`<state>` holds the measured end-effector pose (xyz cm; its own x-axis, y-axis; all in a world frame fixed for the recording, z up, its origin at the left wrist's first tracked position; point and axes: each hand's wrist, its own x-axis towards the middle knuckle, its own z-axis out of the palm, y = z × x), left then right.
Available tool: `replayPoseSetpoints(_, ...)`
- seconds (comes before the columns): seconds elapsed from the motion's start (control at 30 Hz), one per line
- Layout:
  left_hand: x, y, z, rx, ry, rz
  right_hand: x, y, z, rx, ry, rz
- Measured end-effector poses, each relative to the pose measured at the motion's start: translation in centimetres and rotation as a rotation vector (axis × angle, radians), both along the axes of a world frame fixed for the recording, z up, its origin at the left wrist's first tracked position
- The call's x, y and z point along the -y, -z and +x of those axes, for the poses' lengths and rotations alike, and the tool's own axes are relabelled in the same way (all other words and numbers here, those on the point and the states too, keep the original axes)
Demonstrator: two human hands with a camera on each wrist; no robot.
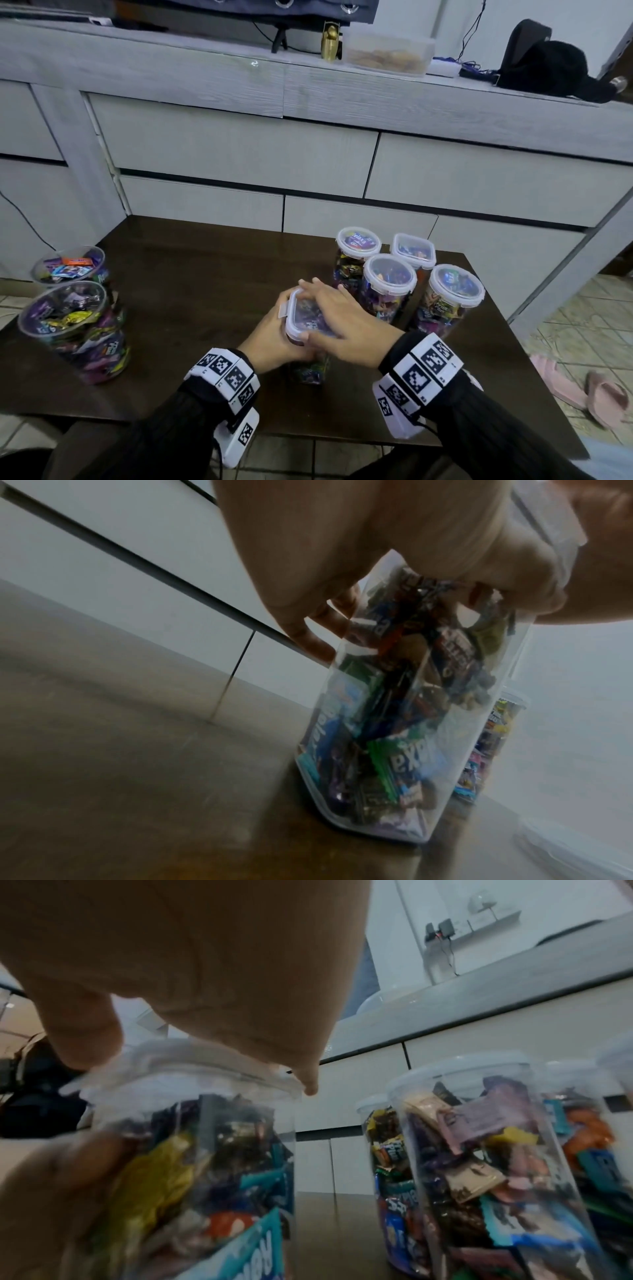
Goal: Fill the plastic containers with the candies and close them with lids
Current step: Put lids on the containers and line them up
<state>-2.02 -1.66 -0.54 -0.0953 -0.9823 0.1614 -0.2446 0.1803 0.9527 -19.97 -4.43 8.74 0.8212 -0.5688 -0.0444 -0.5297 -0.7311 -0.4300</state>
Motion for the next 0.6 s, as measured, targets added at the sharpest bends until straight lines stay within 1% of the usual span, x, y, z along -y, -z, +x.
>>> replayPoseSetpoints(0.07, 0.0, 0.2, -0.1, -0.008, 0.008, 0.006, -0.1, 0.6, 0.0, -0.011, -0.012, -0.073)
replayPoseSetpoints(0.13, 0.0, 0.1, -0.1, -0.015, 0.02, 0.002, 0.0, 0.7, -0.1, 0.006, -0.028, -0.099)
replayPoseSetpoints(0.2, -0.1, -0.2, -0.1, -0.033, 0.033, 0.0, 0.3, 0.6, -0.3, 0.04, -0.033, -0.071)
replayPoseSetpoints(0.3, -0.3, -0.6, -0.1, -0.035, 0.042, 0.007, 0.4, 0.4, -0.3, 0.075, 0.018, -0.006)
replayPoseSetpoints(0.4, -0.4, -1.0, -0.2, -0.017, 0.035, 0.008, 0.4, 0.4, -0.1, 0.073, 0.029, -0.014)
replayPoseSetpoints(0.5, -0.2, -0.8, -0.1, -0.021, 0.038, 0.038, 0.5, 0.1, 0.2, 0.018, 0.024, -0.073)
replayPoseSetpoints(0.6, -0.1, -0.7, -0.1, -0.011, 0.03, 0.048, 0.3, 0.3, 0.5, -0.07, 0.014, -0.227)
